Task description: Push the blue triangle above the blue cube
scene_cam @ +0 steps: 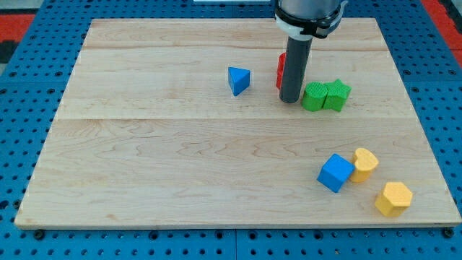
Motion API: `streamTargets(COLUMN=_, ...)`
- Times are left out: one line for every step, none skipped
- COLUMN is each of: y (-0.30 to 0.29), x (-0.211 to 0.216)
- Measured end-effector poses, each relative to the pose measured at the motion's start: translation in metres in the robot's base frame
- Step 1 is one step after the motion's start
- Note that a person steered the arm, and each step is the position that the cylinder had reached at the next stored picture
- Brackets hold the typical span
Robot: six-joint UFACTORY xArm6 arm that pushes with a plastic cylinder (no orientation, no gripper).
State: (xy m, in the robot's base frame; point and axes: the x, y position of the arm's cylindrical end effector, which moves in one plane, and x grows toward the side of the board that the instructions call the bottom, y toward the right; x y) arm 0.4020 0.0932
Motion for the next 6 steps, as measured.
streamTargets(y=0.006, x=-0.003)
streamTargets(y=-0.026, x=-0.032)
streamTargets(y=-0.065, x=-0.059)
streamTargets(y=-0.105, x=-0.068)
streamTargets(y=-0.128, x=-0.036)
streamTargets(y=-0.130, x=0.010)
